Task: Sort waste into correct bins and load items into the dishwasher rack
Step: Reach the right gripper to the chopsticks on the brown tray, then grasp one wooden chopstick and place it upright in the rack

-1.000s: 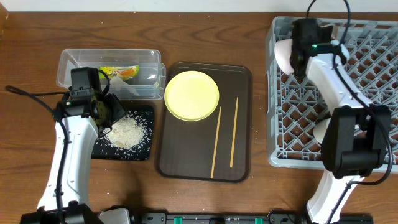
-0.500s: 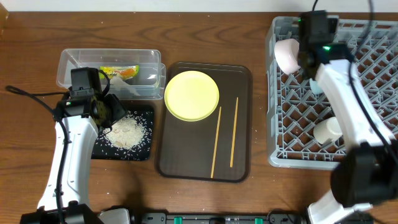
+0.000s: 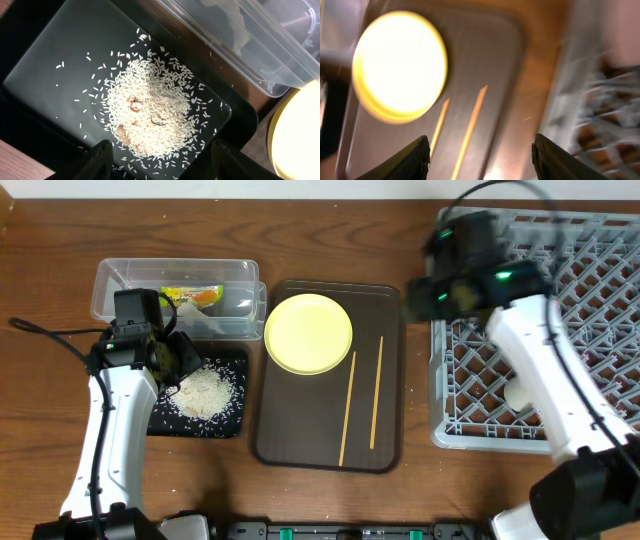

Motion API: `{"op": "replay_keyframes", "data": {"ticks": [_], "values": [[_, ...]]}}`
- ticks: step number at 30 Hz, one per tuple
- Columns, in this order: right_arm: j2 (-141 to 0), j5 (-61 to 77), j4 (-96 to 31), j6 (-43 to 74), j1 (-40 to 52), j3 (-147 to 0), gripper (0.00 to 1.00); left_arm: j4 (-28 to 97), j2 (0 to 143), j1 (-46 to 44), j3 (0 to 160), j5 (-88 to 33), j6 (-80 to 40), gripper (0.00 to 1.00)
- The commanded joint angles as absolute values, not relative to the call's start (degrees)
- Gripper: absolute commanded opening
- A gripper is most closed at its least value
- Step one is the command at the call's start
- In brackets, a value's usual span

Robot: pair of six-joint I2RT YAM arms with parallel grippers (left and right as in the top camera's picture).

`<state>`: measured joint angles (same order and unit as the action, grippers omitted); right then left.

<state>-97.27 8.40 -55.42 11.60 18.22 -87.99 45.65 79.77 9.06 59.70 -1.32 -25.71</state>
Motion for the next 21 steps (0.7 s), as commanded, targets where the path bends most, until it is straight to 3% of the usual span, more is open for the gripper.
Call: {"op": "replay_keyframes", "data": {"ticks": [1, 8, 14, 21], "values": [[-98.89, 7.42, -56.60, 15.35, 23.27, -85.27, 0.65, 45.84, 79.57, 9.30, 60.12, -1.08, -26.24, 0.66], [-101.43, 0.45, -54.92, 27.75, 30.17, -77.17, 0.64, 46.02, 79.57, 9.30, 60.12, -1.06, -26.22, 0.66], [-103.26, 1.08, -48.25, 32.03, 34.52, -69.58, 0.55, 46.04, 79.57, 9.30, 60.12, -1.08, -26.24, 0.66], [-106.15, -1.32, -44.93, 33.43, 38.30, -64.73, 0.53, 46.22, 79.57, 9.30, 60.12, -1.08, -26.24, 0.66]]}}
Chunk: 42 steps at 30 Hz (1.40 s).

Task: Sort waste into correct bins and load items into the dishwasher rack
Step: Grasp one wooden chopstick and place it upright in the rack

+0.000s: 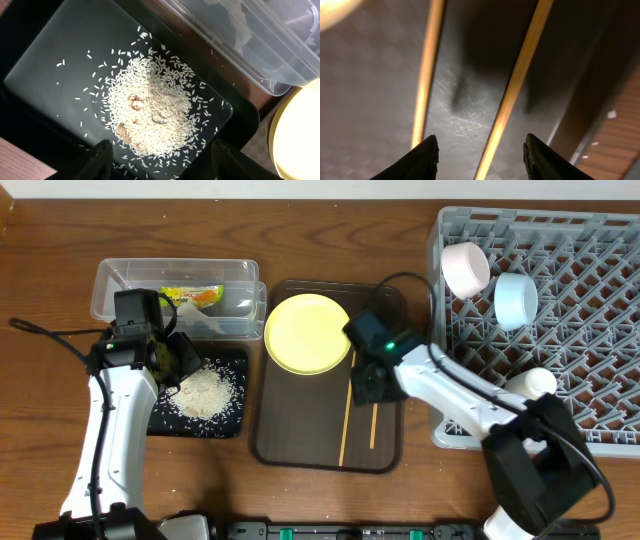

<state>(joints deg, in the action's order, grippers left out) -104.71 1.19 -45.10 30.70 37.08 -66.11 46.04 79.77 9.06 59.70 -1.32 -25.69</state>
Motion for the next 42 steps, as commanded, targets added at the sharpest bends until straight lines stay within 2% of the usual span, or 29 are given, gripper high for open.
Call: {"op": "replay_keyframes", "data": {"ticks": [1, 6, 11, 14, 15, 24, 32, 42], "values": [[-106.69, -1.52, -44.62, 33.69, 38.59, -64.27, 0.51, 46.26, 79.57, 9.30, 60.12, -1.08, -26.22, 0.66], [-108.03, -1.52, -43.66, 33.87, 38.68, -63.20, 0.42, 46.48, 79.57, 9.30, 60.12, -1.08, -26.22, 0.66], [-108.03, -1.48, -42.37, 33.85, 38.65, -63.20, 0.16, 46.48, 79.57, 9.30, 60.12, -1.08, -26.22, 0.66], [-108.03, -1.45, -42.13, 33.85, 38.65, -63.20, 0.03, 46.46, 79.57, 9.30, 60.12, -1.08, -26.22, 0.66], [-108.01, -1.45, -42.13, 33.85, 38.65, -63.22, 0.01, 46.46, 79.57, 9.30, 60.12, -1.08, -26.22, 0.66], [-103.68, -1.52, -43.09, 30.39, 34.74, -66.81, 0.01, 46.46, 79.57, 9.30, 60.12, -1.08, -26.22, 0.66], [-94.54, -1.58, -47.46, 17.30, 25.41, -75.81, 0.01, 46.44, 79.57, 9.30, 60.12, -1.08, -26.22, 0.66], [-90.39, -2.68, -56.53, 15.77, 11.81, -75.96, 0.02, 46.46, 79.57, 9.30, 60.12, -1.06, -26.22, 0.66]]}}
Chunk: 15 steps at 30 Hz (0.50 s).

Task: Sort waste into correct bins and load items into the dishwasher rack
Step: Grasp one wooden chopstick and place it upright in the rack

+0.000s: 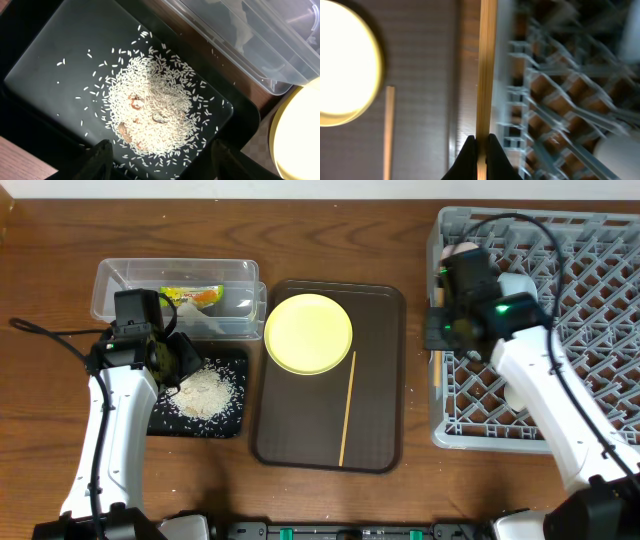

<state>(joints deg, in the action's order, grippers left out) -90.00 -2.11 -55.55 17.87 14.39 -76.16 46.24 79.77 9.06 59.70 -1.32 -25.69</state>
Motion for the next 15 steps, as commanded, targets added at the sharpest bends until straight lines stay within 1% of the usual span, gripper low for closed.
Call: {"op": "replay_keyframes", "data": {"ticks": [1, 8, 11, 15], "values": [[-90.74, -2.48, -57.39, 15.70, 10.94, -75.75, 0.02, 46.44, 79.57, 9.30, 60.12, -1.06, -26.22, 0.66], [-93.45, -1.28, -58.26, 14.94, 10.50, -72.51, 0.02, 46.44, 79.57, 9.30, 60.12, -1.06, -26.22, 0.66], [-93.91, -1.56, -56.45, 14.90, 10.50, -70.52, 0.07, 46.37, 79.57, 9.30, 60.12, -1.06, -26.22, 0.66], [-93.93, -2.15, -53.74, 14.90, 10.46, -69.65, 0.07, 46.22, 79.57, 9.30, 60.12, -1.06, -26.22, 0.66]]}}
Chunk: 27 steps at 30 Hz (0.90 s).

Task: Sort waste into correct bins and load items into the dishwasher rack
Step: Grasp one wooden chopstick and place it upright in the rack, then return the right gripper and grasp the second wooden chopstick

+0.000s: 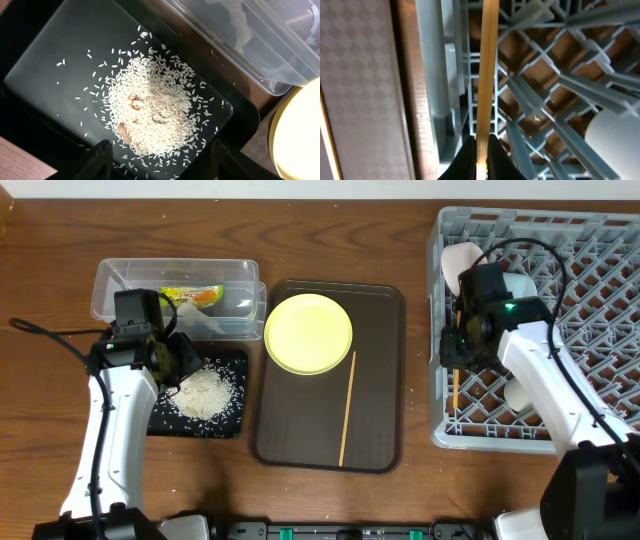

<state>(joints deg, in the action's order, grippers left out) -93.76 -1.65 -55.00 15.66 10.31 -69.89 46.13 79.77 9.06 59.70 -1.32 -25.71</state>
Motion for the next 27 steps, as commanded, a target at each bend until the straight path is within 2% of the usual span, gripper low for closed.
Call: {"op": "replay_keyframes", "data": {"ticks": [1, 4, 5, 6, 12, 17, 20, 27], "values": [[-93.93, -2.15, -53.12, 14.90, 10.46, -69.65, 0.09, 46.22, 79.57, 9.30, 60.12, -1.06, -26.22, 0.66], [-93.86, -2.13, -51.03, 14.61, 10.46, -69.71, 0.26, 46.22, 79.57, 9.30, 60.12, -1.06, -26.22, 0.66], [-93.86, -2.13, -50.22, 14.04, 10.46, -69.87, 0.34, 46.24, 79.57, 9.30, 60.12, -1.06, -26.22, 0.66], [-93.86, -2.13, -49.84, 13.56, 10.46, -70.17, 0.37, 46.24, 79.57, 9.30, 60.12, -1.06, -26.22, 0.66], [-93.86, -1.76, -49.45, 11.66, 10.63, -74.81, 0.40, 46.24, 79.57, 9.30, 60.12, -1.06, -26.22, 0.66], [-93.86, 5.45, -47.64, 11.66, 12.78, -78.52, 0.40, 46.24, 79.57, 9.30, 60.12, -1.06, -26.22, 0.66], [-93.93, 11.25, -45.04, 11.70, 15.94, -78.59, 0.43, 46.22, 79.57, 9.30, 60.12, -1.06, -26.22, 0.66], [-98.56, 10.81, -45.34, 13.19, 27.79, -77.71, 0.50, 46.22, 79.57, 9.30, 60.12, -1.06, -26.22, 0.66]]}}
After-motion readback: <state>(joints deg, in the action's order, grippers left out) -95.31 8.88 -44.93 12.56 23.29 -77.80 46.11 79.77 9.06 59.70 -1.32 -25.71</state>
